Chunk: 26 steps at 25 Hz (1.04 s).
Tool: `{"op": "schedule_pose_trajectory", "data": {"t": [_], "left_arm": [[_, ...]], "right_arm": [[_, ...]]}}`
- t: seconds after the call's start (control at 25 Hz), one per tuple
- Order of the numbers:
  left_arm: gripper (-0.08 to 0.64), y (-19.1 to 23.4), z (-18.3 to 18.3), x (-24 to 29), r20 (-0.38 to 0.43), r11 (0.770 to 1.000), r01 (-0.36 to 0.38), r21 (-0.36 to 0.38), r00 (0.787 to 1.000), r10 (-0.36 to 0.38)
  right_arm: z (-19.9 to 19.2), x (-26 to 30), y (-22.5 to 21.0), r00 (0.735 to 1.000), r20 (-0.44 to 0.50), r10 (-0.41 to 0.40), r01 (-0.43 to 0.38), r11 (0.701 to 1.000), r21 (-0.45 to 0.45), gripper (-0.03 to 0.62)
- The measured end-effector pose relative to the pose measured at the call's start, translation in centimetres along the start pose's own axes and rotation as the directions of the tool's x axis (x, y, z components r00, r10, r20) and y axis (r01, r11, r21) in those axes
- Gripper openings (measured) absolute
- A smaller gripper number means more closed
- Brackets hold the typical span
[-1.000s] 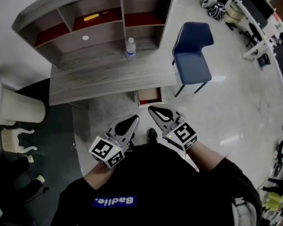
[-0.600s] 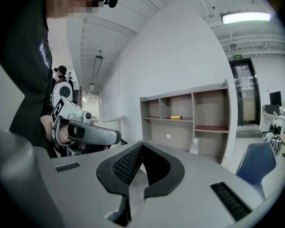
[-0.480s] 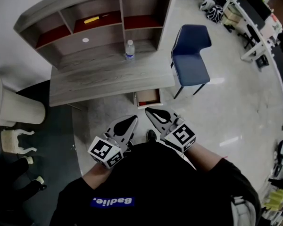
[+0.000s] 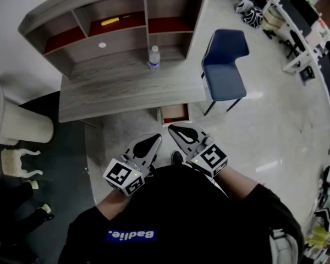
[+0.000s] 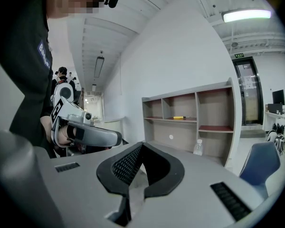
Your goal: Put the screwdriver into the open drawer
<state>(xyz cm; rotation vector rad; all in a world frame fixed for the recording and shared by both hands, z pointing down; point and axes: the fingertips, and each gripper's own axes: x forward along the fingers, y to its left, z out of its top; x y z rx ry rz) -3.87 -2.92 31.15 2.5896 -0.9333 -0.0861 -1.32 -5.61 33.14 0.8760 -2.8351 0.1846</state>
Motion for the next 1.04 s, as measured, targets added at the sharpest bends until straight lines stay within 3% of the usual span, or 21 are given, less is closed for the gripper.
{"op": "schedule_pose_trajectory", "data": {"t": [1.04], "left_arm": [[0.003,0.18,0.03,-0.11,0.006,1.000,0.000,-0.003,1.000,0.000]], "right_arm": [[-0.34,0.30,0.25,1.000,-0.011,0.007,-0.007,1.000,-0.005,0.028]]}}
